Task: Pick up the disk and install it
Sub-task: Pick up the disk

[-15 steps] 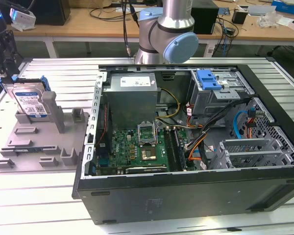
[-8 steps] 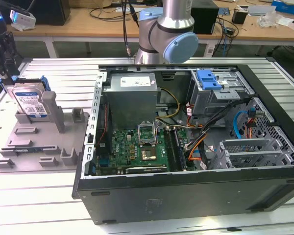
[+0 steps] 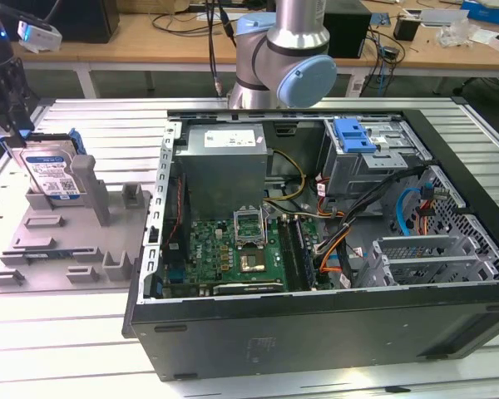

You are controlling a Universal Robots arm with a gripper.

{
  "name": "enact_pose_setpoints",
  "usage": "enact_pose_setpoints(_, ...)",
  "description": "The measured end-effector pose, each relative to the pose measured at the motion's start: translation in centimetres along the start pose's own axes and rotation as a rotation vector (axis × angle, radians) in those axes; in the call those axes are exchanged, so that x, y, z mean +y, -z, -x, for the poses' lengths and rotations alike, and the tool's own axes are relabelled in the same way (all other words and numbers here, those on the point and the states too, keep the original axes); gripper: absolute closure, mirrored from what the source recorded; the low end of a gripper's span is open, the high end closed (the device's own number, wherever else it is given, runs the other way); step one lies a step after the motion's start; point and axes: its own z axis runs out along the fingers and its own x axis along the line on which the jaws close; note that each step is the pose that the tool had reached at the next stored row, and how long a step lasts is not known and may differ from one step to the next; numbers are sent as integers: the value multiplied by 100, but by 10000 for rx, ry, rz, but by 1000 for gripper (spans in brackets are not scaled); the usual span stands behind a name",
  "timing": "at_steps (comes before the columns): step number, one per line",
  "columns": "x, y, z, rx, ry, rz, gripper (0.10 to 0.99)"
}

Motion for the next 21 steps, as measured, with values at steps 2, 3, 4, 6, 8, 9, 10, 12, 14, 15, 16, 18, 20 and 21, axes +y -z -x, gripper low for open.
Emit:
enact_pose_setpoints(2, 0, -14, 0, 3, 54, 0, 604)
enact_pose_setpoints(3, 1, -19, 0, 3, 72, 2, 604)
enact_pose_setpoints(4, 2, -22, 0, 4, 84, 2, 604)
enact_pose_setpoints(6, 3, -32, 0, 4, 107, 0, 604)
enact_pose_setpoints(8, 4, -46, 0, 6, 135, 0, 604)
enact_pose_setpoints(9, 4, -54, 0, 7, 151, 1, 604)
enact_pose_setpoints(10, 4, -63, 0, 7, 168, 1, 604)
enact_pose_setpoints(12, 5, -74, 0, 8, 188, 1, 604)
enact_pose_setpoints(14, 5, -95, 0, 9, 223, 1, 604)
enact_pose_setpoints(15, 5, -104, 0, 10, 240, 1, 604)
enact_pose_setpoints(16, 5, -109, 0, 11, 249, 1, 604)
enact_pose_setpoints(18, 5, -122, 1, 11, 273, 2, 604)
enact_pose_setpoints(20, 6, -136, 0, 13, 298, 1, 604)
enact_pose_setpoints(21, 6, -143, 0, 13, 312, 1, 604)
